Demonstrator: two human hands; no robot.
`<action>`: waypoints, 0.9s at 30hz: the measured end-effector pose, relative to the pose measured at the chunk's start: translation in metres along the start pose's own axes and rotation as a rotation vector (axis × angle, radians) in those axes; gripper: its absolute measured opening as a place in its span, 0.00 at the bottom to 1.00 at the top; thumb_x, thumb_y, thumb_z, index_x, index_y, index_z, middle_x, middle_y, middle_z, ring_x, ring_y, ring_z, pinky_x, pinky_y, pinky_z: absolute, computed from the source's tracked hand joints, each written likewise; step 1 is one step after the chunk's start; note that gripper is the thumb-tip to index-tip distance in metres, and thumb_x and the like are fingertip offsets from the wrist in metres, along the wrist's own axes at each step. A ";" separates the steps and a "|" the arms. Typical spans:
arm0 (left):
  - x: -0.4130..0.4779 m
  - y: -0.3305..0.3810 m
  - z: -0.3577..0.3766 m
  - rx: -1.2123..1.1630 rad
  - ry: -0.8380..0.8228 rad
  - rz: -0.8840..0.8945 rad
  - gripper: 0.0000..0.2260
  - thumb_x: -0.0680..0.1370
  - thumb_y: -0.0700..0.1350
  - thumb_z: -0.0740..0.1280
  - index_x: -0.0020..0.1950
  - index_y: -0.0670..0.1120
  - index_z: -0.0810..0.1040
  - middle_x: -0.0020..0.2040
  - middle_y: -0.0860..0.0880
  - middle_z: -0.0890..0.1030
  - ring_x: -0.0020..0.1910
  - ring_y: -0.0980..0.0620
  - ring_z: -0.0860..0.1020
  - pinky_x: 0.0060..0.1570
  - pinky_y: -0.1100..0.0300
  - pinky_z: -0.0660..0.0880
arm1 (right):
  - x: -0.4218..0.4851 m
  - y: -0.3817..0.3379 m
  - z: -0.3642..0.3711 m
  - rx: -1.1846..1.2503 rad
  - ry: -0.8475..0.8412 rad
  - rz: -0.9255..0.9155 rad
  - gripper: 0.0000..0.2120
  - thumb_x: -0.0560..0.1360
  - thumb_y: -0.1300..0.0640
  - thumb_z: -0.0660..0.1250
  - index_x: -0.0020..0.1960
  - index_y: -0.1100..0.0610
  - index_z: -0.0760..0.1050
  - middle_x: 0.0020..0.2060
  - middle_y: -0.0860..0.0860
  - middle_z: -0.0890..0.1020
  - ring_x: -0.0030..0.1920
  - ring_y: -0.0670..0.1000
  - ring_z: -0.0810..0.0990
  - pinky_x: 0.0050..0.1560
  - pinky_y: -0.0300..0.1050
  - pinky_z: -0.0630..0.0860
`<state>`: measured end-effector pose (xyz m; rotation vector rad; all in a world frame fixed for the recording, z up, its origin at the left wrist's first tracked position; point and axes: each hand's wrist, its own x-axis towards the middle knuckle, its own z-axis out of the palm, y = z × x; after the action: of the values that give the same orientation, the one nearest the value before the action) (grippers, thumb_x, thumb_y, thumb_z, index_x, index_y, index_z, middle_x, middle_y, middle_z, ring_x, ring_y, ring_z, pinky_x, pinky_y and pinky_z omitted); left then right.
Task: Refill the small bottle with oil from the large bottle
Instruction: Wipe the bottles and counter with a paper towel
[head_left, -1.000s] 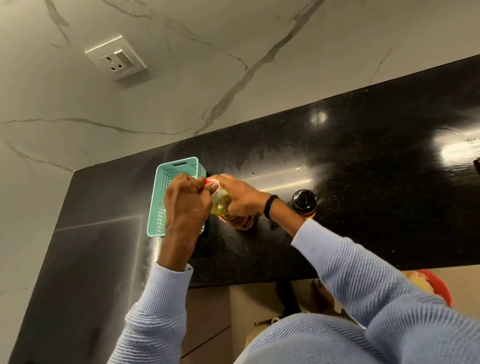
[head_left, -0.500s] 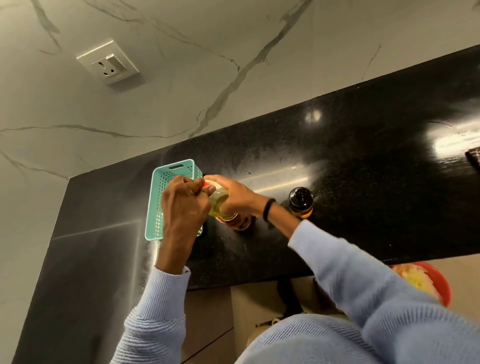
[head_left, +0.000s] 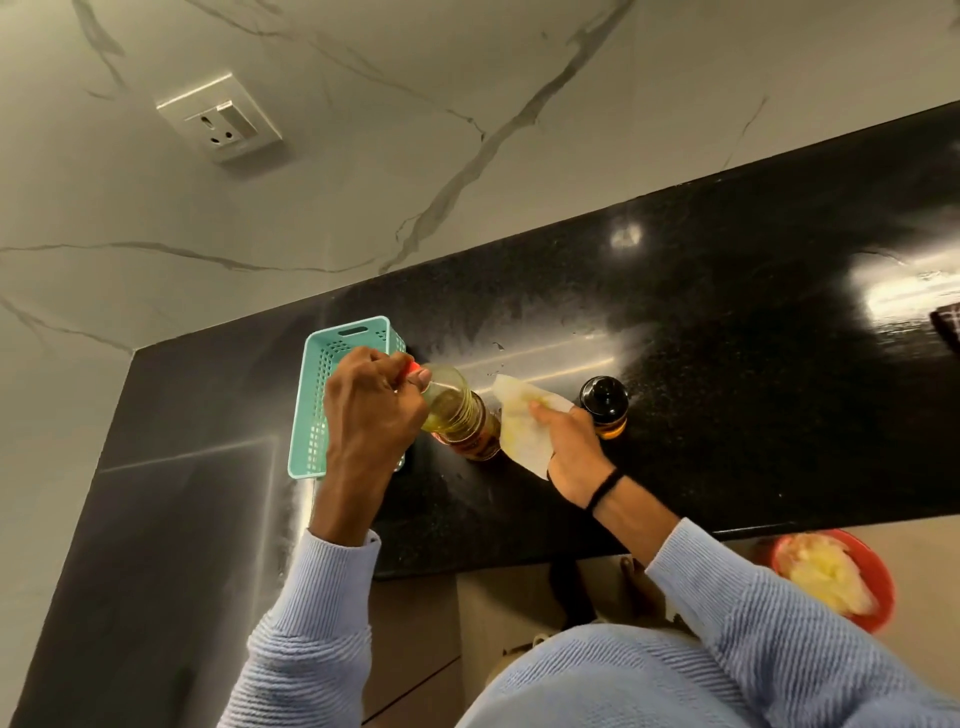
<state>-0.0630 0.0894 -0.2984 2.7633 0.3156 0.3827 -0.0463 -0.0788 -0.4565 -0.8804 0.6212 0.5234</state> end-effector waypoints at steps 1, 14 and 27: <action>0.000 0.001 -0.001 0.002 -0.009 0.026 0.08 0.75 0.48 0.73 0.50 0.46 0.86 0.44 0.48 0.79 0.43 0.48 0.77 0.43 0.57 0.72 | 0.005 0.000 -0.003 -0.025 0.035 -0.023 0.13 0.78 0.62 0.67 0.62 0.60 0.78 0.55 0.61 0.84 0.56 0.61 0.83 0.61 0.64 0.76; -0.007 0.007 -0.003 -0.042 -0.048 -0.019 0.12 0.75 0.50 0.74 0.55 0.46 0.86 0.47 0.44 0.80 0.45 0.44 0.79 0.46 0.47 0.79 | -0.017 0.030 0.042 -0.595 -0.363 -0.330 0.32 0.80 0.35 0.47 0.80 0.49 0.57 0.78 0.47 0.62 0.76 0.43 0.60 0.77 0.40 0.55; -0.005 0.001 -0.002 -0.077 0.000 -0.065 0.11 0.75 0.45 0.74 0.56 0.44 0.85 0.50 0.46 0.81 0.46 0.52 0.76 0.48 0.54 0.77 | 0.009 0.047 0.009 -0.512 -0.476 -0.107 0.30 0.83 0.37 0.41 0.80 0.49 0.55 0.77 0.44 0.61 0.76 0.45 0.59 0.72 0.37 0.58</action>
<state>-0.0678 0.0874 -0.2970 2.6701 0.3821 0.3711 -0.0678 -0.0450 -0.4839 -1.2094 -0.0037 0.7812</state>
